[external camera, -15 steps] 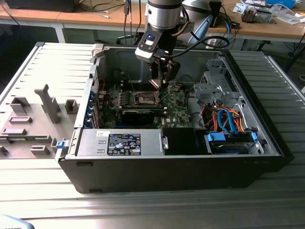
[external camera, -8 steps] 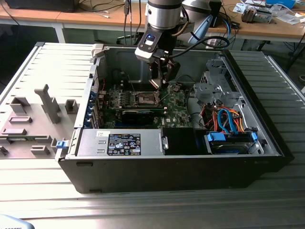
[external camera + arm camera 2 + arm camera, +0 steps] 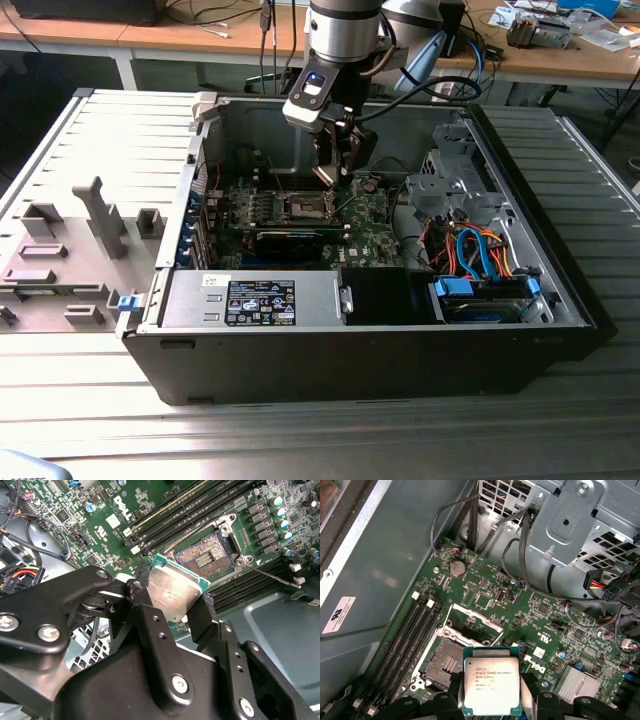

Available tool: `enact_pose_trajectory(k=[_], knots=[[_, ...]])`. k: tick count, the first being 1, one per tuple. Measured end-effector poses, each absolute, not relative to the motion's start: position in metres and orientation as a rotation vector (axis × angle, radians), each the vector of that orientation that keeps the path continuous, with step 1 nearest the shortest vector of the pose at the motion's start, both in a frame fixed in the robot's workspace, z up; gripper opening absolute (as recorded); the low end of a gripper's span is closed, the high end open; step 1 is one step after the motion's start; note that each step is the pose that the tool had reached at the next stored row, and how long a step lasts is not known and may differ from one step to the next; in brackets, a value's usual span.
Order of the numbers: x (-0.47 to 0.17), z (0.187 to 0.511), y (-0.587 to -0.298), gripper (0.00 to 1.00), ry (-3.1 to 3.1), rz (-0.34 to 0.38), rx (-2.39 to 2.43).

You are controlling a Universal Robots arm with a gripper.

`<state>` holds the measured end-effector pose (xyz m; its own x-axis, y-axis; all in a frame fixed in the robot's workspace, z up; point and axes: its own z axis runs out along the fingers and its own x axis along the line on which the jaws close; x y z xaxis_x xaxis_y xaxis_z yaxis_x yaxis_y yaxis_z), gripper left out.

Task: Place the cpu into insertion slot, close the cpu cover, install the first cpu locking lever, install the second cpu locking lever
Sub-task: 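Place the cpu into insertion slot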

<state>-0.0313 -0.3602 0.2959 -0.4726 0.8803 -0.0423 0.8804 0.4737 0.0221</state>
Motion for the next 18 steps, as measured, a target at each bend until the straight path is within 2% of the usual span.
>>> enact_pose_trajectory(k=[18], knots=[[-0.0313, 0.2952, -0.3602, 0.55, 2.644, -0.005, 1.606]])
